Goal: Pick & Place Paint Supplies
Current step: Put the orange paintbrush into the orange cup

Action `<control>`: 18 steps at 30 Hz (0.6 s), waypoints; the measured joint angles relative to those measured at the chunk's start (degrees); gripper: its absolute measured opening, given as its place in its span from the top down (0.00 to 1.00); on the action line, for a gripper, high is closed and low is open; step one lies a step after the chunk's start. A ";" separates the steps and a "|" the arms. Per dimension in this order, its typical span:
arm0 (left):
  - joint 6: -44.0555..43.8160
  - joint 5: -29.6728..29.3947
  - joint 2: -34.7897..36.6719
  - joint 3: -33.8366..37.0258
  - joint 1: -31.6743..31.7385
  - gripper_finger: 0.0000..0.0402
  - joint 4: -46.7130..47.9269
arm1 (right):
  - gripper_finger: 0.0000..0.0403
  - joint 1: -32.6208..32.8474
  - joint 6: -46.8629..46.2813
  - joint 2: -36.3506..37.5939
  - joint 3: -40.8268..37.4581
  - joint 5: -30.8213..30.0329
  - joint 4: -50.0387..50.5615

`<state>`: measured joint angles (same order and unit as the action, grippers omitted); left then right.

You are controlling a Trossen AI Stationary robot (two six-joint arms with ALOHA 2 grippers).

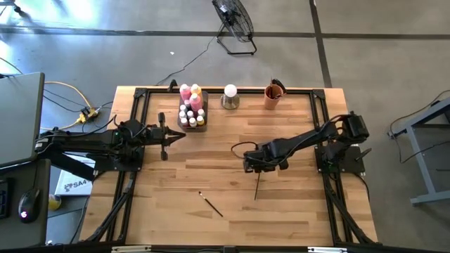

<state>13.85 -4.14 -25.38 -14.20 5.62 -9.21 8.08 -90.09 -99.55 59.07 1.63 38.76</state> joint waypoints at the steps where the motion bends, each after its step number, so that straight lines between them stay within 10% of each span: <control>1: 0.02 0.00 0.02 0.00 -0.02 0.97 0.04 | 0.78 0.00 -0.36 0.00 0.00 0.02 0.00; 18: 0.02 0.00 0.02 0.00 -0.02 0.97 0.23 | 0.82 0.00 -3.34 -0.28 0.00 -8.24 1.79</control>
<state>13.87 -4.14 -25.36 -14.20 5.61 -8.98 8.08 -93.43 -99.83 59.07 -6.60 40.56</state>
